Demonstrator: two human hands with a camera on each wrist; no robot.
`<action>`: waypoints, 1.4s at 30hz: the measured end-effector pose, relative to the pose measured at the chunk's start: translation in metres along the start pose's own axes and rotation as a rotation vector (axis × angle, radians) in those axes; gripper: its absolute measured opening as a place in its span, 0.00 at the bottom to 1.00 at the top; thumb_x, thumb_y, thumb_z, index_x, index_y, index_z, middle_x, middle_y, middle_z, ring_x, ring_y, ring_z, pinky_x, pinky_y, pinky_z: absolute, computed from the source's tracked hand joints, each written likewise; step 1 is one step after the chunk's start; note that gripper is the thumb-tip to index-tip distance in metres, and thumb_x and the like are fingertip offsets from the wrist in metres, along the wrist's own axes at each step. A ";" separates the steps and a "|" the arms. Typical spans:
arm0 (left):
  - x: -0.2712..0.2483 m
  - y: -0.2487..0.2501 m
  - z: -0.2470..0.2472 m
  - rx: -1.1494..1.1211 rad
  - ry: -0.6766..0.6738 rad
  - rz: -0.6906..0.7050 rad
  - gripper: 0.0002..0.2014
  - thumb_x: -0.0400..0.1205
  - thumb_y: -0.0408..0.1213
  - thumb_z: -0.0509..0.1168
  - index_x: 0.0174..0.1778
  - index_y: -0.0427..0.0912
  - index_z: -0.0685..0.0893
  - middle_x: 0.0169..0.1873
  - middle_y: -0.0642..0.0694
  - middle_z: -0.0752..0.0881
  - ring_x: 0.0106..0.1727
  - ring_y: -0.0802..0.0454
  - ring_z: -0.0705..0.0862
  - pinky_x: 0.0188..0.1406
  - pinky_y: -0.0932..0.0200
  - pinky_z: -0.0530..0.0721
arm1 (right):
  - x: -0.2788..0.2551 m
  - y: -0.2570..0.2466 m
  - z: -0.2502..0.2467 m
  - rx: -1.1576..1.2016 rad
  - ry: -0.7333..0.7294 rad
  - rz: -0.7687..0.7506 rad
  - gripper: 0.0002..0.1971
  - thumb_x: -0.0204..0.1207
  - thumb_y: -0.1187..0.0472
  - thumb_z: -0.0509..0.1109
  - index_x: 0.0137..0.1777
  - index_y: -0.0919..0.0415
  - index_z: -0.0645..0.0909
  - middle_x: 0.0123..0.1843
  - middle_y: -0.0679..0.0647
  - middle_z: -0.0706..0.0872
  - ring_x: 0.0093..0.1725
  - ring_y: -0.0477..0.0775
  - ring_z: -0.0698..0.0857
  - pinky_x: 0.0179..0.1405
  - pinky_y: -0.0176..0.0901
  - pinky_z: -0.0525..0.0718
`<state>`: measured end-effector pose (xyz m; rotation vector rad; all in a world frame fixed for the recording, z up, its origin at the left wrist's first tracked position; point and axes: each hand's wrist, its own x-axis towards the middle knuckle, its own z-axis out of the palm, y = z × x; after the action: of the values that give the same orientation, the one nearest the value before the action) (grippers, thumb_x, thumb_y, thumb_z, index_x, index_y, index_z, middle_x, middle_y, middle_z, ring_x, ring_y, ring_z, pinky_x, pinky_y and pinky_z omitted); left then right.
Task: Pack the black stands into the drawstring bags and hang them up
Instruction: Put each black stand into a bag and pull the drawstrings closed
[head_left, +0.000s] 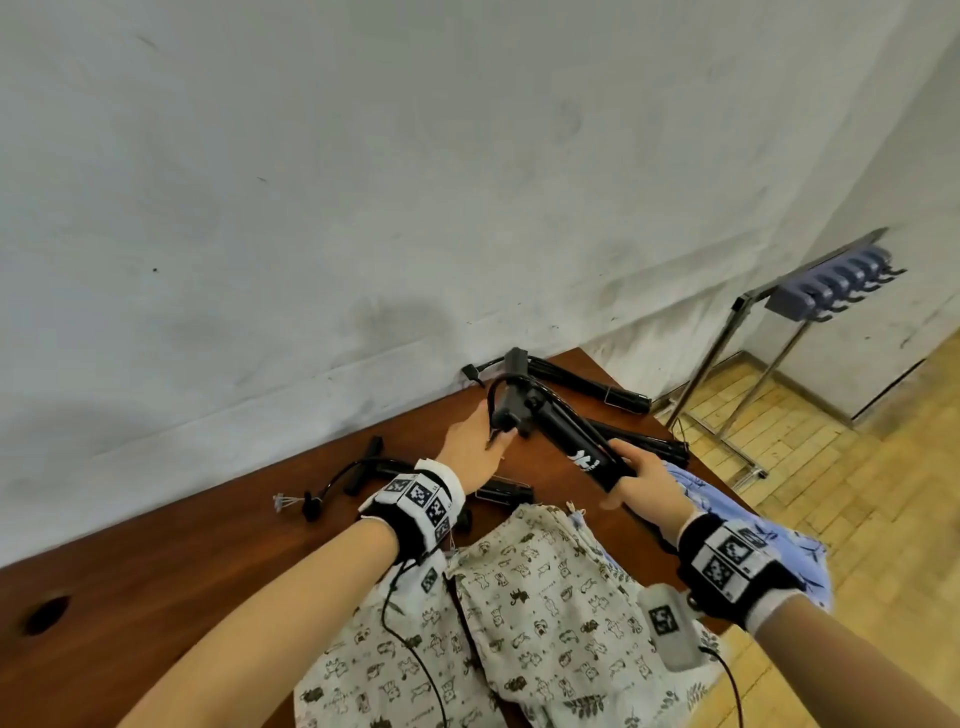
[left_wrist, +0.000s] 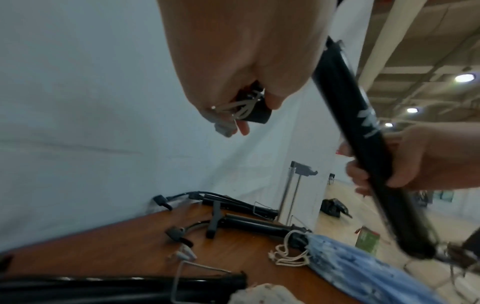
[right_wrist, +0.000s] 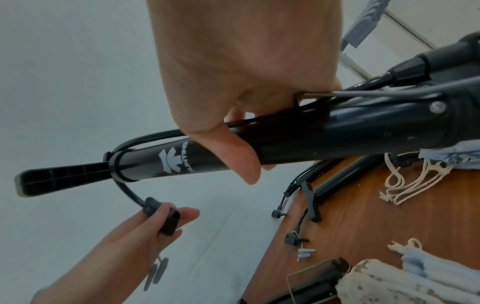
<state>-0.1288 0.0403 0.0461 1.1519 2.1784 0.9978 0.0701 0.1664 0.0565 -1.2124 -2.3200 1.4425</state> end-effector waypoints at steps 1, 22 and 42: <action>-0.001 0.004 0.004 -0.045 -0.046 -0.041 0.17 0.85 0.44 0.60 0.69 0.44 0.72 0.47 0.49 0.84 0.49 0.51 0.84 0.58 0.54 0.80 | 0.001 -0.003 0.004 -0.004 -0.017 -0.027 0.27 0.65 0.83 0.68 0.57 0.53 0.78 0.42 0.50 0.83 0.39 0.49 0.81 0.30 0.26 0.78; 0.014 0.058 0.019 -0.559 0.117 -0.142 0.22 0.70 0.48 0.77 0.57 0.44 0.85 0.51 0.47 0.88 0.55 0.50 0.86 0.60 0.52 0.82 | 0.005 -0.044 0.063 0.068 -0.088 -0.238 0.46 0.77 0.64 0.72 0.83 0.56 0.42 0.73 0.51 0.76 0.71 0.49 0.77 0.62 0.36 0.78; 0.012 0.050 0.020 -0.704 -0.404 -0.247 0.28 0.74 0.53 0.74 0.69 0.50 0.79 0.70 0.45 0.80 0.75 0.43 0.73 0.80 0.38 0.62 | 0.015 -0.026 0.046 0.238 0.040 -0.232 0.36 0.56 0.45 0.79 0.68 0.44 0.76 0.58 0.44 0.88 0.59 0.46 0.87 0.62 0.52 0.84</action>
<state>-0.0970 0.0773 0.0724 0.6548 1.4236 1.1609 0.0229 0.1397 0.0490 -0.8693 -2.1073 1.5407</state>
